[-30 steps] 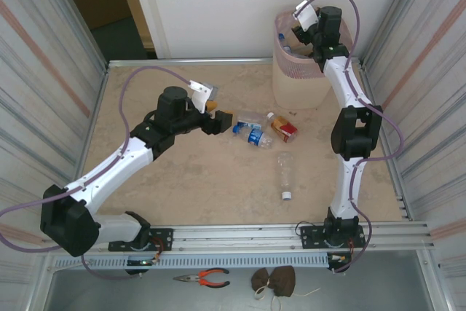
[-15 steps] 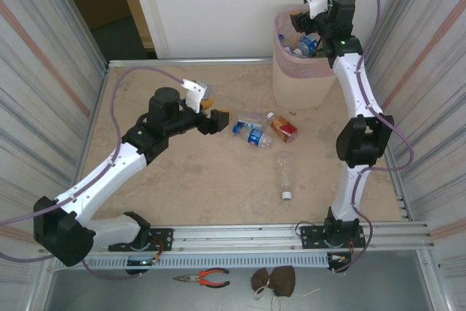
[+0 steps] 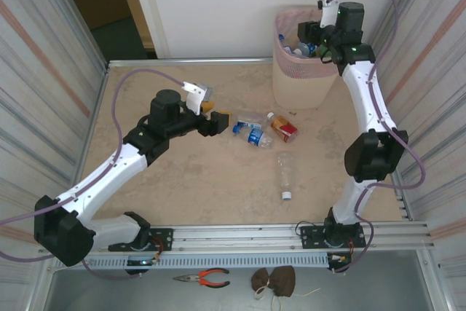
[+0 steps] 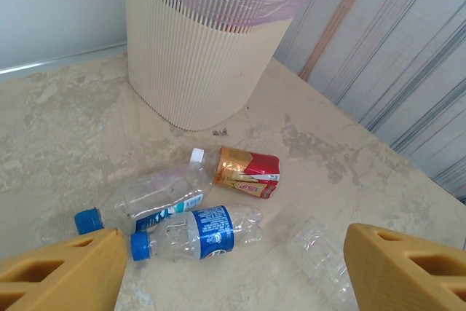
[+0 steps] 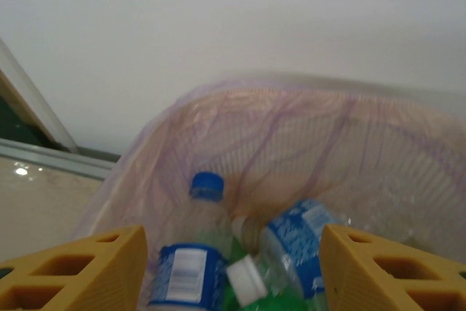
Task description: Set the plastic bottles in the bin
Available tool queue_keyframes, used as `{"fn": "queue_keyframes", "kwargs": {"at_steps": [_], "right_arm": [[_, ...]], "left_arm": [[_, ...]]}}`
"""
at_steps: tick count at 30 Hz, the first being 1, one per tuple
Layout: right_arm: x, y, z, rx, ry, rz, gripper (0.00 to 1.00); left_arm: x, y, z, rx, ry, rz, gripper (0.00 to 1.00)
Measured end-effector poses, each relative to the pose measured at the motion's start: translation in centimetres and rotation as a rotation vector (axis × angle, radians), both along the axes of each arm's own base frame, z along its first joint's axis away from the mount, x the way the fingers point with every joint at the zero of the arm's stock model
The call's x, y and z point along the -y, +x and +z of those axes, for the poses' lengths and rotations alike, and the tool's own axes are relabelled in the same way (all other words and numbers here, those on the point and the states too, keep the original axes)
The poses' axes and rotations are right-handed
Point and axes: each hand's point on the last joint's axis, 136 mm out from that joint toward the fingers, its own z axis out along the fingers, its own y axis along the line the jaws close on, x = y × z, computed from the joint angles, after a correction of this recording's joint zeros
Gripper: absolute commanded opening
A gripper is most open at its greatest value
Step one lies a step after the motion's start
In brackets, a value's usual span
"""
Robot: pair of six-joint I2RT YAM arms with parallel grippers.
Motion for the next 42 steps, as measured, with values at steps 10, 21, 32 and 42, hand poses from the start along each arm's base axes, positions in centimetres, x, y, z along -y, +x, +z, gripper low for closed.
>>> {"fn": "queue_keyframes", "kwargs": {"at_steps": [10, 21, 32, 42], "right_arm": [[-2.4, -11.1, -0.2, -0.155, 0.12, -0.032, 0.59], [-5.7, -20.6, -8.4, -0.459, 0.111, -0.035, 0.58], [-6.5, -26.7, -21.7, -0.838, 0.035, -0.025, 0.7], [-5.3, -29.4, -29.2, -1.035, 0.121, -0.01, 0.7]], "left_arm": [[0.0, -0.5, -1.8, -0.08, -0.006, 0.002, 0.77], [-0.1, -0.9, -2.2, -0.124, -0.03, 0.008, 0.76], [-0.7, -1.9, -1.7, -0.123, -0.056, 0.015, 0.76], [-1.2, -2.5, -1.7, -0.134, -0.073, 0.023, 0.77]]}}
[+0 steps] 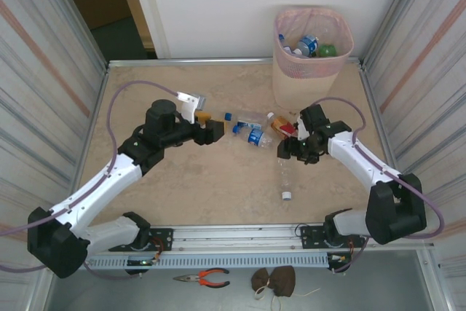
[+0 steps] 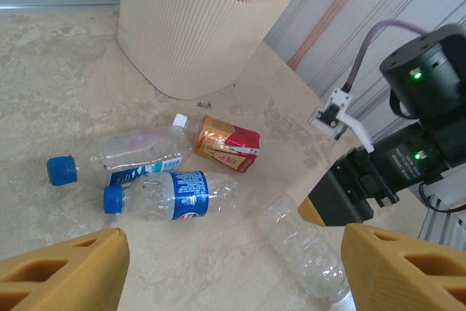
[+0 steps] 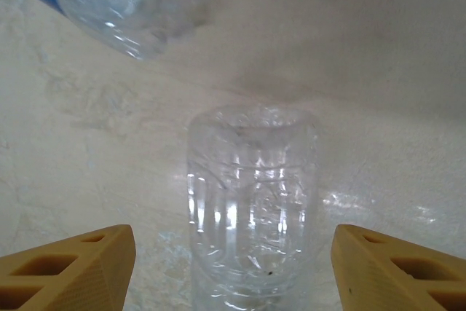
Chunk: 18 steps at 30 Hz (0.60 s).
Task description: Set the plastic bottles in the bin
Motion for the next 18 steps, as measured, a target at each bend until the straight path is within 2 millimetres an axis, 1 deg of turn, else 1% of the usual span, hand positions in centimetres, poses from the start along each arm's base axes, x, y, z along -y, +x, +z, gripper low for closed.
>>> {"fn": "queue_keyframes", "kwargs": {"at_steps": [2, 5, 10, 18], "right_arm": [[0.3, -0.1, -0.6, -0.016, 0.012, -0.006, 0.7], [0.5, 0.2, -1.5, -0.027, 0.032, -0.016, 0.7], [0.2, 0.3, -3.1, -0.068, 0.06, -0.007, 0.7], [0.2, 0.6, -5.7, -0.121, 0.042, -0.009, 0.67]], "left_arm": [[-0.2, -0.2, 0.0, -0.002, -0.004, 0.004, 0.77], [-0.4, -0.4, 0.0, -0.003, -0.011, 0.012, 0.77], [-0.5, -0.5, 0.0, -0.012, -0.017, 0.016, 0.77], [-0.5, -0.4, -0.1, -0.023, -0.024, 0.024, 0.77]]}}
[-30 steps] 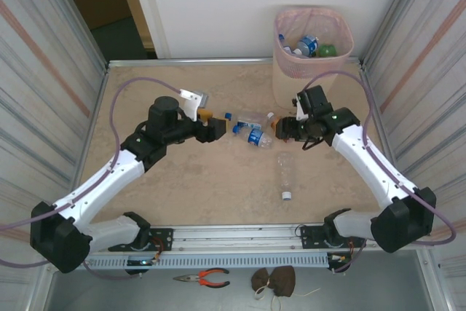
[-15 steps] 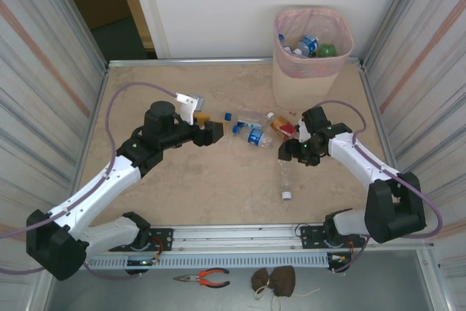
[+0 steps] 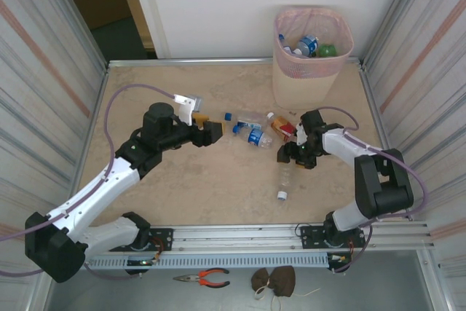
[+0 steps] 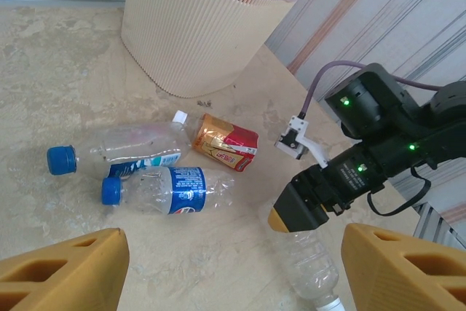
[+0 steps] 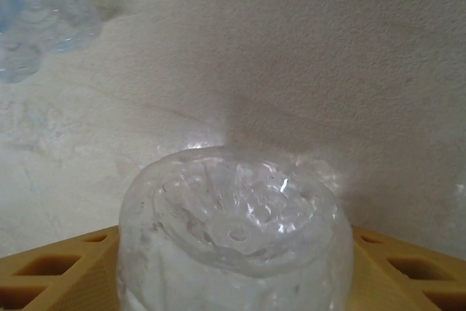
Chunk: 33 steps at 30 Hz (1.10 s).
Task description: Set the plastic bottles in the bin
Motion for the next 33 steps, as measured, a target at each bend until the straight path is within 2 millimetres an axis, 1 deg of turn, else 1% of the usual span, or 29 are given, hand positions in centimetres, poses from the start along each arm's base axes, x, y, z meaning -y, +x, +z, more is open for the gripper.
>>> {"fn": "queue_keyframes", "kwargs": {"at_steps": [3, 11, 15, 18, 22, 25, 31, 33], "right_arm": [[0.0, 0.1, -0.6, -0.013, -0.003, 0.0, 0.64], [-0.1, 0.3, -0.6, -0.006, -0.001, 0.0, 0.59], [0.0, 0.6, -0.3, 0.004, -0.01, -0.002, 0.58], [0.2, 1.0, 0.5, 0.023, -0.018, -0.005, 0.58], [0.1, 1.8, 2.6, 0.083, -0.011, -0.009, 0.58], [0.1, 2.5, 4.7, 0.144, -0.006, -0.015, 0.58], [0.9, 3.7, 9.4, 0.27, 0.011, -0.048, 0.58], [1.2, 4.3, 11.4, 0.321, 0.016, -0.063, 0.58]], "left_arm": [[0.0, 0.1, 0.0, -0.002, 0.0, 0.005, 0.77], [0.0, 0.2, 0.0, 0.002, -0.002, 0.009, 0.77], [-0.1, 0.4, -0.2, -0.003, 0.001, 0.017, 0.77], [0.0, 0.4, -0.2, -0.004, 0.003, 0.017, 0.77], [-0.1, 0.5, -0.3, -0.003, 0.005, 0.023, 0.78], [-0.1, 0.5, -0.2, -0.003, 0.005, 0.024, 0.78], [-0.1, 0.5, -0.2, -0.003, 0.005, 0.024, 0.78], [-0.1, 0.5, -0.2, -0.003, 0.005, 0.024, 0.78]]}}
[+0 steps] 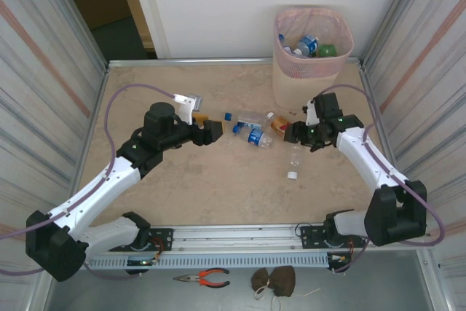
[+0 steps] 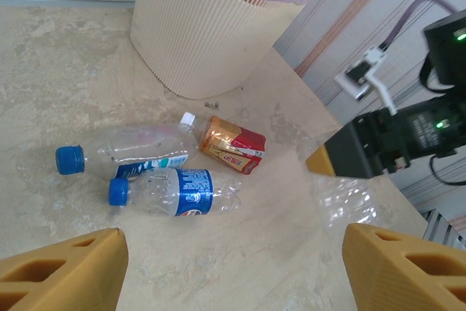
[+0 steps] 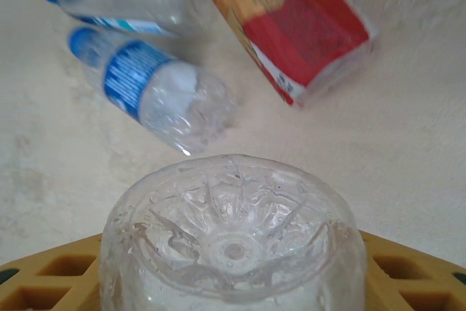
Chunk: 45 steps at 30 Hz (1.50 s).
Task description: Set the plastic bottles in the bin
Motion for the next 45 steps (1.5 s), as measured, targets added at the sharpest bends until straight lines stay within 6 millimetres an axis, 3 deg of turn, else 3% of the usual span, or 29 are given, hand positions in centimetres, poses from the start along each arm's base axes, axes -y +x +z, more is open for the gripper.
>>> {"fn": "queue_keyframes", "kwargs": {"at_steps": [7, 18, 26, 32, 36, 40, 45], "right_arm": [[1.4, 2.7, 7.4, 0.183, 0.007, -0.057, 0.57], [4.0, 8.0, 21.8, 0.538, 0.026, -0.158, 0.56], [6.7, 13.4, 29.1, 0.74, 0.024, -0.233, 0.54], [7.7, 17.1, 33.0, 0.874, -0.006, -0.24, 0.54], [8.3, 19.6, 34.4, 0.929, -0.034, -0.23, 0.54], [8.4, 22.4, 34.2, 0.947, -0.061, -0.212, 0.54], [8.1, 25.6, 31.9, 0.909, -0.083, -0.172, 0.54]], "left_arm": [[-0.1, 0.1, -0.1, 0.001, 0.003, 0.007, 0.78], [-0.3, 0.0, -0.5, 0.001, 0.01, 0.013, 0.78], [-0.7, 0.0, 0.2, 0.025, 0.007, 0.023, 0.79], [-1.3, 0.2, 0.6, 0.037, 0.004, 0.042, 0.8], [-1.6, 0.4, 0.6, 0.042, 0.008, 0.051, 0.8], [-2.1, 0.8, 0.6, 0.045, 0.011, 0.069, 0.8], [-2.3, 1.0, 0.6, 0.045, 0.012, 0.079, 0.8]]}}
